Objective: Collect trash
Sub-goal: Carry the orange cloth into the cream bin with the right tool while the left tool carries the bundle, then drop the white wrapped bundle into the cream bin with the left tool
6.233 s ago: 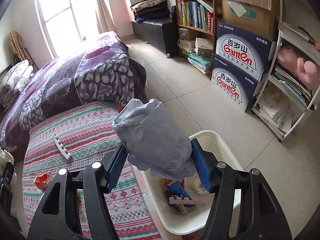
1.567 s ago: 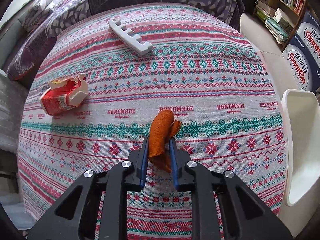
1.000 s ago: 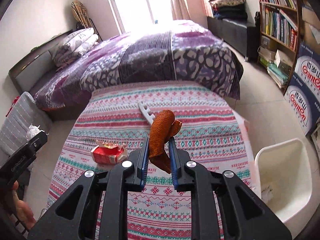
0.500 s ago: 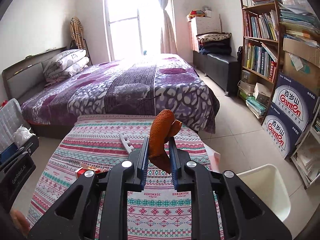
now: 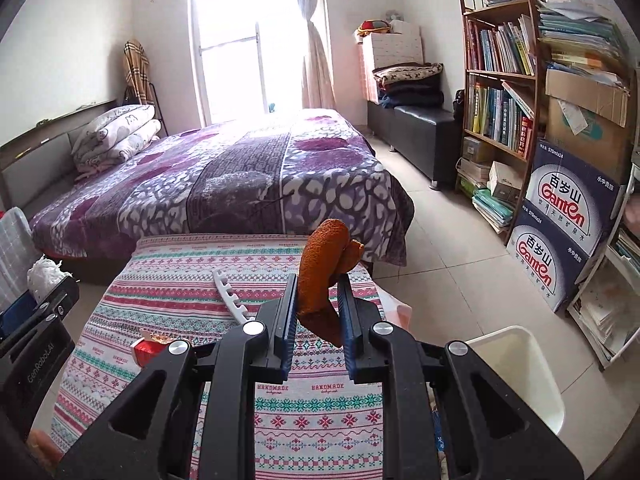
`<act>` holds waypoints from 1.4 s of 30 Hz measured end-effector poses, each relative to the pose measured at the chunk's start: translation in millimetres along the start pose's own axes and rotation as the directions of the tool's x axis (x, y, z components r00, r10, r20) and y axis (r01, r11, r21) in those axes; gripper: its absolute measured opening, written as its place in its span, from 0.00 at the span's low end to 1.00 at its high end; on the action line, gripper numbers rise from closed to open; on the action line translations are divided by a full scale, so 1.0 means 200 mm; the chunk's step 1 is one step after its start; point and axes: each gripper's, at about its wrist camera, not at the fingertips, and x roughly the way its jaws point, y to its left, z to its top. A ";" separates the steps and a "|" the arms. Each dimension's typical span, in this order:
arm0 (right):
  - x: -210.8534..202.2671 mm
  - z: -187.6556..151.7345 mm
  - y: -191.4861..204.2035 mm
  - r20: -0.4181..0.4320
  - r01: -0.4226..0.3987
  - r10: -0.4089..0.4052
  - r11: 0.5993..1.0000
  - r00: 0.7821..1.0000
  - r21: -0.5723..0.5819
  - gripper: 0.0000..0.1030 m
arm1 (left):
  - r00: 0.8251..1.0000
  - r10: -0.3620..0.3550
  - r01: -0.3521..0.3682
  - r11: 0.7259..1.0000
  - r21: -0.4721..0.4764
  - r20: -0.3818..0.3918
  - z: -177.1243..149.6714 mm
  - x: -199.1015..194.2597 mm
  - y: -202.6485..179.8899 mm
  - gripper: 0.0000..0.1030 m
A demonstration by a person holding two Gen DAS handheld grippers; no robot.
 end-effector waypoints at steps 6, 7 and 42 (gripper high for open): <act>-0.01 0.00 -0.08 0.003 0.029 -0.029 0.999 1.000 0.018 0.18 | 1.000 -0.026 0.026 1.000 0.016 0.002 -0.01 -0.01 -0.09 0.57; -0.01 0.00 -0.10 0.001 0.035 -0.035 0.999 0.999 0.024 0.18 | 1.000 -0.030 0.030 0.999 0.022 0.002 -0.01 -0.01 -0.10 0.57; -0.06 -0.04 -1.04 -0.132 0.363 -0.339 0.862 0.932 0.352 0.89 | 0.943 -0.313 0.331 0.919 0.216 -0.116 -0.24 -0.09 -0.87 0.57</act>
